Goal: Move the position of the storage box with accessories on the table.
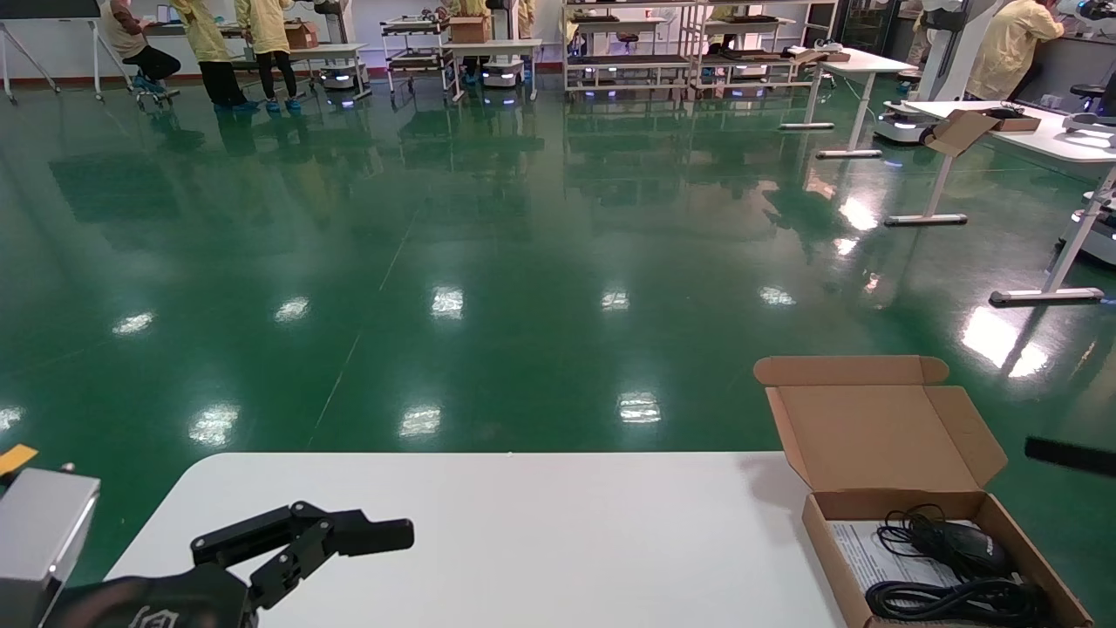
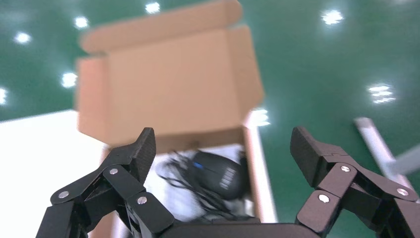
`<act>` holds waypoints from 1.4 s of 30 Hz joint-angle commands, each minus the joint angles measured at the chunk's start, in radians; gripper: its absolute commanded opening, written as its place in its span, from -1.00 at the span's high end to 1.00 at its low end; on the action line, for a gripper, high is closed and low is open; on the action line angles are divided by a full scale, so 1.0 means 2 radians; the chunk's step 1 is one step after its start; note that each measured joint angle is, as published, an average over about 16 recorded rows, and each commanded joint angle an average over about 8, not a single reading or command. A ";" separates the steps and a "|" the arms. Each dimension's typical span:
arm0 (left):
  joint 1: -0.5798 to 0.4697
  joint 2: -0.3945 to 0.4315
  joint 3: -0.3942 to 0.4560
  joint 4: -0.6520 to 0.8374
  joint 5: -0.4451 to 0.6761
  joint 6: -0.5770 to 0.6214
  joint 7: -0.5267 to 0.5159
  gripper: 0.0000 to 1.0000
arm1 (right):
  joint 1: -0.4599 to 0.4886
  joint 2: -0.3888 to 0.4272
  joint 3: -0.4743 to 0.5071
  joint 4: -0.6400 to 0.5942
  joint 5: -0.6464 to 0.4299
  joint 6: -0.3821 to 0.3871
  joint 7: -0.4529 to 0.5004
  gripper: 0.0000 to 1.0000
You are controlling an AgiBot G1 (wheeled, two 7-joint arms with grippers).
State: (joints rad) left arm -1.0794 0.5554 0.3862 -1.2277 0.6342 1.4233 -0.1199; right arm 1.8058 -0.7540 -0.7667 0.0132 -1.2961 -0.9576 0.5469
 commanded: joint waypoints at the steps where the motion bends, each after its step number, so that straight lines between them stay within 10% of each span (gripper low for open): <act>1: 0.000 0.000 0.000 0.000 0.000 0.000 0.000 -1.00 | 0.006 0.001 0.005 0.000 0.008 -0.013 0.007 -1.00; 20: 0.000 0.000 0.000 0.000 0.000 0.000 0.000 -1.00 | 0.000 0.004 0.017 0.018 0.023 -0.035 0.007 -1.00; 42: 0.000 0.000 0.000 0.000 0.000 0.000 0.000 -1.00 | -0.133 0.029 0.100 0.243 0.118 -0.121 -0.060 -1.00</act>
State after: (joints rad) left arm -1.0792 0.5554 0.3862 -1.2275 0.6341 1.4229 -0.1199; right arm 1.5398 -0.6962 -0.5672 0.4987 -1.0606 -1.1990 0.4258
